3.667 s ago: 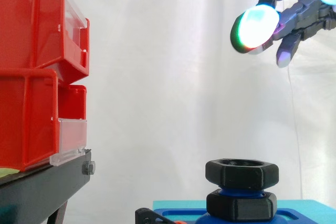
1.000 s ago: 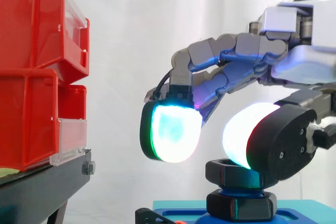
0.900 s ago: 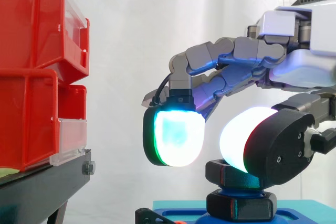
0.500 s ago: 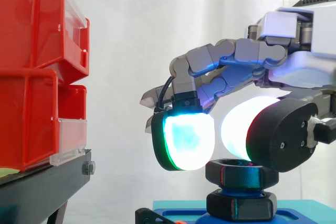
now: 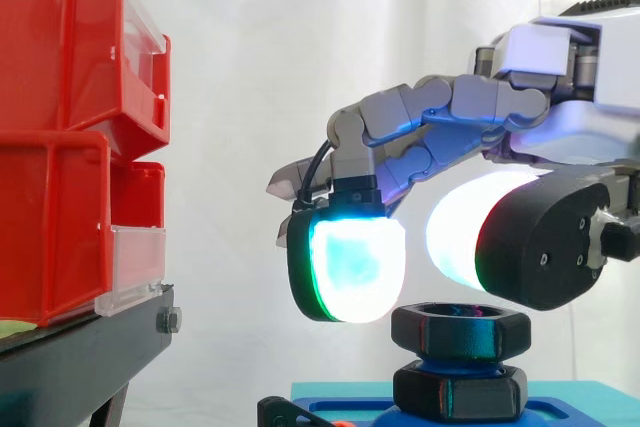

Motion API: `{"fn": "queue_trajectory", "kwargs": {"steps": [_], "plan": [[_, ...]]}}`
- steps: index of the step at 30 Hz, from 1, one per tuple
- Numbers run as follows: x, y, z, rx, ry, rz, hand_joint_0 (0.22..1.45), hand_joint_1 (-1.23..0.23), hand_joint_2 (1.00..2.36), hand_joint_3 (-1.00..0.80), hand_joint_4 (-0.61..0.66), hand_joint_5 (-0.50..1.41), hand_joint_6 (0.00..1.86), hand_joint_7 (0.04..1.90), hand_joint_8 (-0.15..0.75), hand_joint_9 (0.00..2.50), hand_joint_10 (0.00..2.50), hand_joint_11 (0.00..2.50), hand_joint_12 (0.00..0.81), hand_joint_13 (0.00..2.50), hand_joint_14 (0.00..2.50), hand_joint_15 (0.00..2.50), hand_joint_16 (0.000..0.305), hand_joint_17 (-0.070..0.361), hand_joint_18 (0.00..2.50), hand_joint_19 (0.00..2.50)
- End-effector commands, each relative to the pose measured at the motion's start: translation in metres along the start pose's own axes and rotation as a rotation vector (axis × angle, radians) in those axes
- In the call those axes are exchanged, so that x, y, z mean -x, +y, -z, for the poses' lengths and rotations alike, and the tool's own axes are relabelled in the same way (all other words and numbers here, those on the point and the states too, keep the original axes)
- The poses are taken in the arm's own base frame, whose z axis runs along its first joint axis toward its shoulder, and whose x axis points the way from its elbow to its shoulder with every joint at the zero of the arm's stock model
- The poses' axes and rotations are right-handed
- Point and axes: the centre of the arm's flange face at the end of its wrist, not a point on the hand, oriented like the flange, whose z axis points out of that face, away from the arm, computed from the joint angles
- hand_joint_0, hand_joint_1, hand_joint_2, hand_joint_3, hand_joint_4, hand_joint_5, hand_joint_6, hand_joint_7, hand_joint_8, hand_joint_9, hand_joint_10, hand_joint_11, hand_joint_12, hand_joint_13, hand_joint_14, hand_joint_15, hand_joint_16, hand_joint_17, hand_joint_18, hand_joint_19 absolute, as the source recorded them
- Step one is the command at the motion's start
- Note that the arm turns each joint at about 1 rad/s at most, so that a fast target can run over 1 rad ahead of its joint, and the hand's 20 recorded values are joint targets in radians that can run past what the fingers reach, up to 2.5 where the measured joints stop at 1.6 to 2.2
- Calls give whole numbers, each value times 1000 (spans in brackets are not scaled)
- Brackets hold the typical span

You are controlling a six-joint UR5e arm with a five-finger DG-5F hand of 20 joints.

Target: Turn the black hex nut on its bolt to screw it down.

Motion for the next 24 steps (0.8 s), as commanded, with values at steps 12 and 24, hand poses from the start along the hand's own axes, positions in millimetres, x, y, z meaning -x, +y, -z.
{"fn": "queue_trajectory", "kwargs": {"steps": [12,24], "plan": [[-15,-10,2,-12,20,1,525,-276,1000,-500,185,-46,505,1248,213,680,0,0,305,366,0,0,46,105,465,563],[-16,-11,-3,-2,3,3,525,-276,1000,-500,161,-48,505,1273,213,681,0,0,304,368,0,0,46,104,467,565]]}}
